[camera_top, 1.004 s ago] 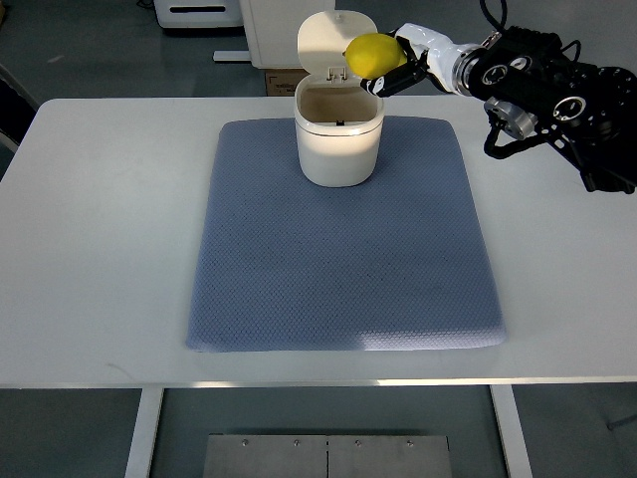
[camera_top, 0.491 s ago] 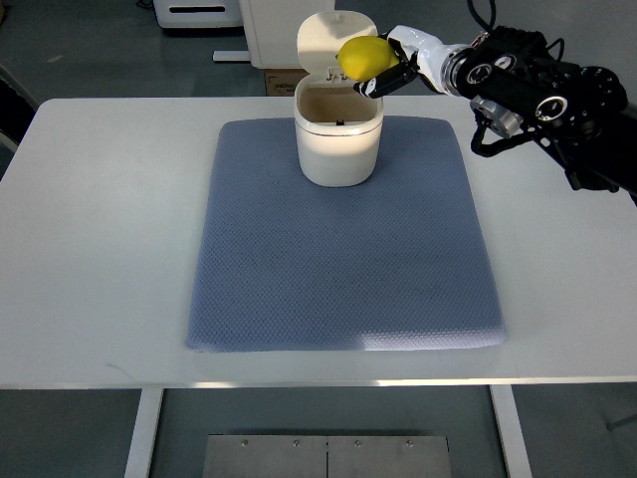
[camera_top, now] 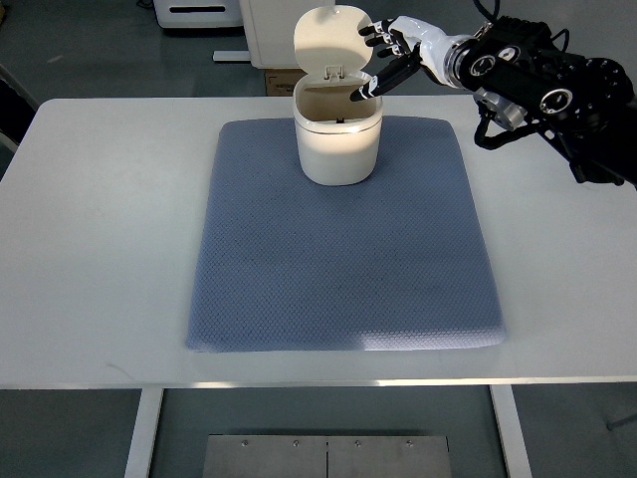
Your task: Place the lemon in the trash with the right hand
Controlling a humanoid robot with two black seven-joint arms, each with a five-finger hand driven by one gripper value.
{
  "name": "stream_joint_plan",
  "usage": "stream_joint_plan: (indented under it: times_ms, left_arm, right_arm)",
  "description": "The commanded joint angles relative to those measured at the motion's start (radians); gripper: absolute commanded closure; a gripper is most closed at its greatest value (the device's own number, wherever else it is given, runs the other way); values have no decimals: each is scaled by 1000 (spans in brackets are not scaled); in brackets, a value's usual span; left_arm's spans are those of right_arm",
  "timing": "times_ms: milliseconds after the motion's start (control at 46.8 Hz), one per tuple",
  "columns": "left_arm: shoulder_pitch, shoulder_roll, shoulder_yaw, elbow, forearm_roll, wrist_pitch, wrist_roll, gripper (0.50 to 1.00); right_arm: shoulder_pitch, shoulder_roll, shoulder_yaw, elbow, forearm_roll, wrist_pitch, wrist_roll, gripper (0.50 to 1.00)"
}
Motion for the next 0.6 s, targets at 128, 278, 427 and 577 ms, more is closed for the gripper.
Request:
stream_joint_plan:
  times_ms: [128,278,427,577]
  left_arm:
    - [-1,0,0,0,0,0,0,500]
    - [-1,0,0,0,0,0,0,500]
    - [1,0,-1,0,0,0,0,500]
    - [1,0,-1,0,0,0,0,500]
  right_arm:
    - [4,-55,-37,17,-2,22,0,507]
    - [6,-79,-51,20,2,28,1,500]
    - [24,-133,-44,36,2,84,3,500]
    - [24,-193,-43,40,2,106,6,500]
